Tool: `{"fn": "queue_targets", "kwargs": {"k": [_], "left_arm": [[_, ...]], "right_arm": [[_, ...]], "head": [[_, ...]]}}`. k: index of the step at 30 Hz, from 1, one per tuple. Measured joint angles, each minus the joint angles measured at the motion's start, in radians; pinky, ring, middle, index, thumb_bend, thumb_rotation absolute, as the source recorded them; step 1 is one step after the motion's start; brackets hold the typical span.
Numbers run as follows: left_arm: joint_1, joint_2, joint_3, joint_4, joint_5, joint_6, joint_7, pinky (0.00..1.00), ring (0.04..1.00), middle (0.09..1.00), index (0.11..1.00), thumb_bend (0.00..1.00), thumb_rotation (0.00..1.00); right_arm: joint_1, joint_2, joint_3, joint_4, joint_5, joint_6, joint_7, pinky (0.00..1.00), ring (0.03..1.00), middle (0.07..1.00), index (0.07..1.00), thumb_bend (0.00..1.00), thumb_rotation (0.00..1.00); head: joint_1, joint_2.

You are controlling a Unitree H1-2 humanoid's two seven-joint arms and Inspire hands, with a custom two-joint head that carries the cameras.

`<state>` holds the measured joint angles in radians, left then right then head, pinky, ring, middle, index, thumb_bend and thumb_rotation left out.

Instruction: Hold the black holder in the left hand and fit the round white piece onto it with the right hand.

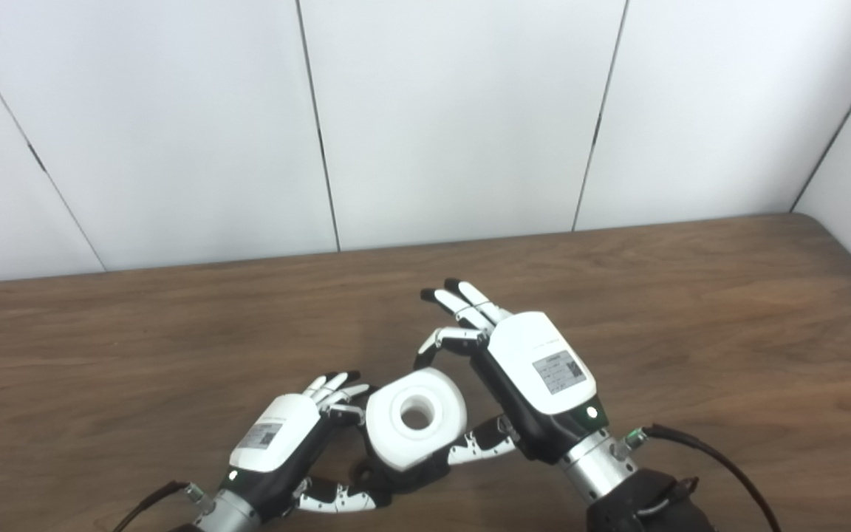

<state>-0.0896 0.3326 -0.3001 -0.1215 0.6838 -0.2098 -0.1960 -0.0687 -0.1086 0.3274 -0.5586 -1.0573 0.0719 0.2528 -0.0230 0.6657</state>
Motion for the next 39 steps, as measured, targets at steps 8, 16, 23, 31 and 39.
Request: {"fn": "queue_targets", "kwargs": {"k": [8,16,23,31,39], "left_arm": [[0.0,-0.008,-0.006,-0.022,0.017,0.025,-0.014,1.0,0.972,0.882,0.481,0.52,0.05],[0.0,-0.016,-0.008,-0.031,0.026,0.038,-0.033,1.0,0.974,0.885,0.48,0.51,0.05],[0.001,-0.016,-0.008,-0.035,0.026,0.038,-0.038,1.0,0.978,0.887,0.48,0.51,0.05],[0.002,-0.018,-0.007,-0.035,0.026,0.038,-0.039,1.0,0.978,0.886,0.48,0.51,0.05],[0.003,-0.018,-0.007,-0.036,0.026,0.038,-0.039,1.0,0.981,0.887,0.48,0.52,0.05]], "right_arm": [[0.02,0.0,0.001,-0.004,0.012,-0.004,0.021,0.72,0.944,0.901,0.477,0.51,0.14],[0.036,0.0,0.004,-0.005,0.015,-0.009,0.027,0.74,0.945,0.911,0.477,0.51,0.14],[0.045,0.0,0.006,-0.005,0.015,-0.025,0.041,0.74,0.942,0.912,0.478,0.51,0.14],[0.045,0.0,0.005,-0.006,0.015,-0.027,0.046,0.75,0.941,0.919,0.477,0.51,0.14],[0.045,0.002,0.005,-0.004,0.01,-0.027,0.046,0.74,0.935,0.913,0.478,0.51,0.14]], "head": [[0.028,0.003],[0.023,0.005],[0.032,0.009],[0.032,0.011],[0.029,0.011]]}}
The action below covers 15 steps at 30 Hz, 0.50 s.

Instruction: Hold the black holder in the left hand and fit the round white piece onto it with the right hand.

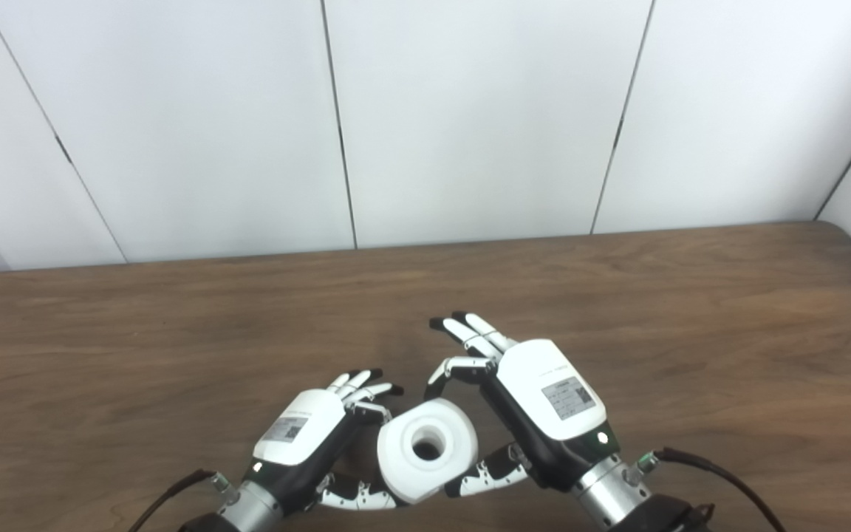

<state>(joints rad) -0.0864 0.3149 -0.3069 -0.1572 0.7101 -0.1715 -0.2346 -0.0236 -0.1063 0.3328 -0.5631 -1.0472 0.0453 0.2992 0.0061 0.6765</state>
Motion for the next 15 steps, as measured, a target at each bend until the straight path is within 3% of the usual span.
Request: {"fn": "queue_targets", "kwargs": {"k": [15], "left_arm": [[0.006,0.001,0.001,-0.012,0.001,0.0,-0.002,1.0,0.978,0.886,0.48,0.51,0.05]], "right_arm": [[0.0,0.006,-0.008,0.036,-0.017,0.0,-0.017,0.75,0.933,0.902,0.477,0.51,0.14]], "head": [[0.0,0.0]]}}
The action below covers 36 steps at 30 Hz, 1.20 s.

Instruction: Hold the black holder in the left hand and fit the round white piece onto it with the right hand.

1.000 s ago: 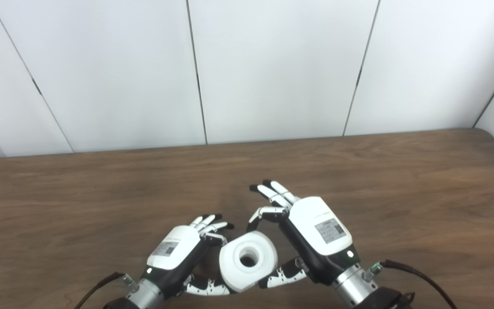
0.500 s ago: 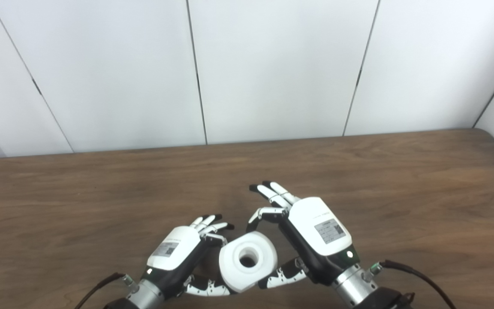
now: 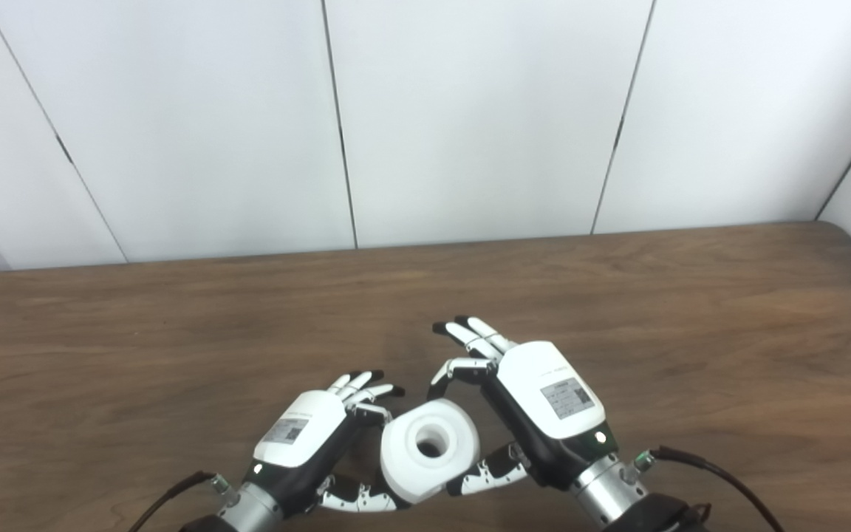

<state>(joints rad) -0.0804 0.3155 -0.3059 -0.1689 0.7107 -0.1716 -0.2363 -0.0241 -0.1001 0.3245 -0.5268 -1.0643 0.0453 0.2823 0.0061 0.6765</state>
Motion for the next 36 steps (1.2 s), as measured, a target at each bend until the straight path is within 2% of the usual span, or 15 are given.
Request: {"fn": "queue_targets", "kwargs": {"k": [10,19,23,25,36], "left_arm": [[0.002,0.0,0.004,0.0,0.003,0.001,0.0,1.0,0.977,0.885,0.48,0.52,0.05],[0.002,-0.001,0.005,0.0,0.003,0.003,0.0,1.0,0.98,0.888,0.48,0.51,0.05],[0.002,-0.003,0.005,0.0,0.003,0.004,0.0,1.0,0.976,0.884,0.48,0.51,0.05],[0.002,-0.004,0.004,0.0,0.004,0.004,0.0,1.0,0.98,0.887,0.48,0.51,0.05],[0.002,-0.019,0.0,-0.002,0.009,0.007,0.003,1.0,0.974,0.884,0.48,0.51,0.05]], "right_arm": [[0.001,0.013,-0.004,0.014,-0.02,0.004,-0.016,0.79,0.956,0.91,0.478,0.51,0.14],[0.012,0.032,0.005,0.009,-0.058,0.007,-0.024,0.74,0.931,0.904,0.477,0.51,0.14],[0.017,0.031,0.02,-0.004,-0.09,0.002,-0.023,0.76,0.931,0.9,0.478,0.51,0.14],[0.017,0.031,0.026,-0.009,-0.1,-0.002,-0.022,0.8,0.954,0.909,0.478,0.52,0.14],[0.016,0.026,0.027,-0.057,-0.089,-0.001,0.07,0.79,0.957,0.902,0.478,0.51,0.15]], "head": [[0.003,0.0],[0.006,0.0],[0.008,0.0],[0.009,0.0],[0.023,-0.009]]}}
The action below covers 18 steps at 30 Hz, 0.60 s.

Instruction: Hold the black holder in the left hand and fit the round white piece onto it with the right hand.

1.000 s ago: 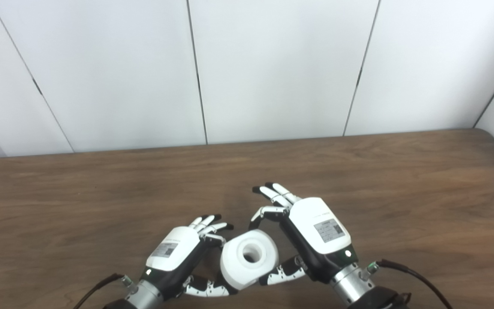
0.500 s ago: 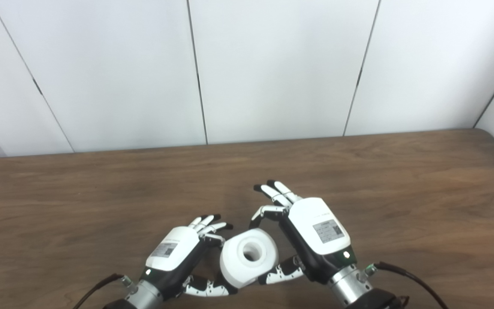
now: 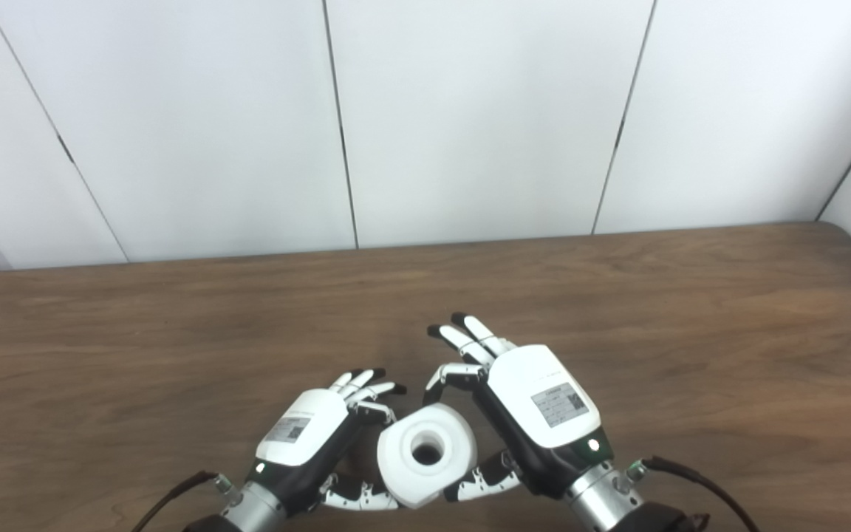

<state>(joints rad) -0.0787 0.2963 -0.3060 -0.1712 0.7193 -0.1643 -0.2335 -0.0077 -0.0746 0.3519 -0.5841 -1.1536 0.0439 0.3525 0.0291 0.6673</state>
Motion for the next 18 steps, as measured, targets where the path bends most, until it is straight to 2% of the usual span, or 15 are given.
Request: {"fn": "queue_targets", "kwargs": {"k": [9,18], "left_arm": [[0.0,-0.011,-0.006,0.0,0.021,0.0,0.01,1.0,0.967,0.877,0.48,0.51,0.05],[0.005,-0.017,-0.01,-0.002,0.032,0.001,0.027,1.0,0.971,0.879,0.48,0.51,0.05]], "right_arm": [[-0.016,-0.002,-0.007,-0.017,-0.008,0.0,0.069,0.78,0.952,0.889,0.479,0.51,0.14],[-0.013,-0.002,-0.015,-0.018,-0.006,-0.001,0.059,0.79,0.943,0.892,0.478,0.52,0.14]], "head": [[0.005,0.003],[0.006,0.002]]}}
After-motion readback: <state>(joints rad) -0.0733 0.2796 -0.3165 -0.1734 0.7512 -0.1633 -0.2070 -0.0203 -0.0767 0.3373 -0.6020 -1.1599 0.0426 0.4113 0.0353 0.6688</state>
